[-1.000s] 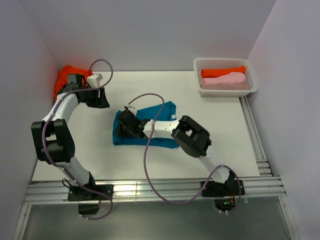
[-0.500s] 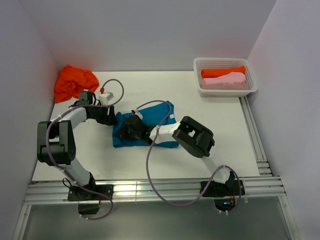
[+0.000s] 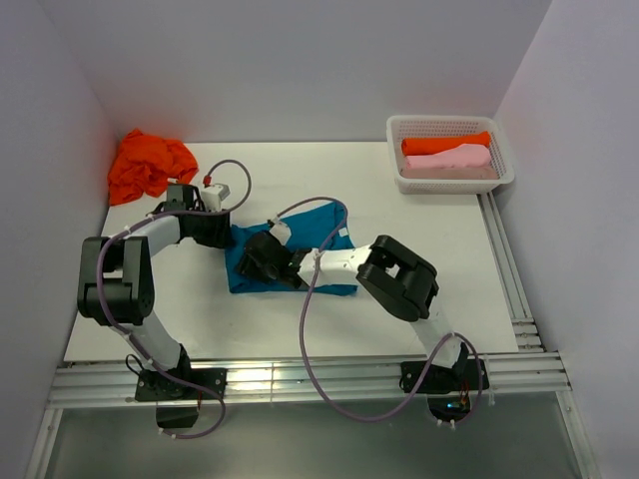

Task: Roll the t-shirts
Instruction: Roll the tshirt

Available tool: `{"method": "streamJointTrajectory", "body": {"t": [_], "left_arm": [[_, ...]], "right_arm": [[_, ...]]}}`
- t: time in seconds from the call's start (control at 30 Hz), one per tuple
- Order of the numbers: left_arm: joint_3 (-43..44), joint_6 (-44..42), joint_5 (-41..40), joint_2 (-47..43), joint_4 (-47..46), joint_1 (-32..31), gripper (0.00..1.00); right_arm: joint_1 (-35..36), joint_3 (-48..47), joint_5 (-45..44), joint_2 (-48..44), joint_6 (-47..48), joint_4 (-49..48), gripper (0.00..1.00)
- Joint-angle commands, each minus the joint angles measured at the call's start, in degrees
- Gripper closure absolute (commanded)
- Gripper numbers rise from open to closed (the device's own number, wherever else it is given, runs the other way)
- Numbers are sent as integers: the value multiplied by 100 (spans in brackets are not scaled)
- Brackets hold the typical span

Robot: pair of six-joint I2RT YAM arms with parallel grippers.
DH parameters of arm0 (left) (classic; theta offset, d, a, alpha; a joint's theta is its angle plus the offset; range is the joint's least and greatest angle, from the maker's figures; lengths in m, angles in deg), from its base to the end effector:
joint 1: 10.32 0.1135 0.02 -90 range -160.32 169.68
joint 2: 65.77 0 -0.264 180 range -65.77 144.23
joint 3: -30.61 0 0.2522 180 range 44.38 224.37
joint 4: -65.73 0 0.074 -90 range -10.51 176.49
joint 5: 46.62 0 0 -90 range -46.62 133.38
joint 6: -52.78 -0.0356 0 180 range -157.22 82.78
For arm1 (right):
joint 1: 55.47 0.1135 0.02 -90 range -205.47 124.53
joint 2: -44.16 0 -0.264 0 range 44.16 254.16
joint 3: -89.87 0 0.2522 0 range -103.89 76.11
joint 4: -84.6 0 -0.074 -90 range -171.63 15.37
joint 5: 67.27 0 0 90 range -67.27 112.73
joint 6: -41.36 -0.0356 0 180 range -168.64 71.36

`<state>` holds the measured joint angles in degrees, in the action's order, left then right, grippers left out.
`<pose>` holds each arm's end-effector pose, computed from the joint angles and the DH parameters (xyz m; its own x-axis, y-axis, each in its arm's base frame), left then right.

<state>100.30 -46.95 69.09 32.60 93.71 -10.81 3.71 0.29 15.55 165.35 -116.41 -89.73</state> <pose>0.3378 -0.0183 0.1650 -0.7818 0.1590 -0.6030 0.3838 0.8848 -0.2643 0.2387 0.3915 0.1409 -0.8590 0.3528 -0.3711 -0.0158 0.7061 0.7079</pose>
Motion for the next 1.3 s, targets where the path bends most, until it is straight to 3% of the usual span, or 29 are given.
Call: {"method": "streamJointTrajectory", "body": {"t": [0.0,0.13,0.53,0.87,1.27], "left_arm": [[182,-11,-629,33,-201,-109,49],[217,-37,-585,42,-130,-118,50],[358,-98,-497,51,98,-144,50],[446,-134,-410,51,239,-153,50],[718,-134,-251,112,582,-162,47]], "right_arm": [[225,-609,-1064,-464,377,1326,51],[401,-1409,-1584,-377,703,2275,50],[481,-3510,-1857,862,1398,3201,51],[498,-3423,-1831,1196,1460,2822,51],[577,-3862,-1875,1689,1319,3455,51]]}}
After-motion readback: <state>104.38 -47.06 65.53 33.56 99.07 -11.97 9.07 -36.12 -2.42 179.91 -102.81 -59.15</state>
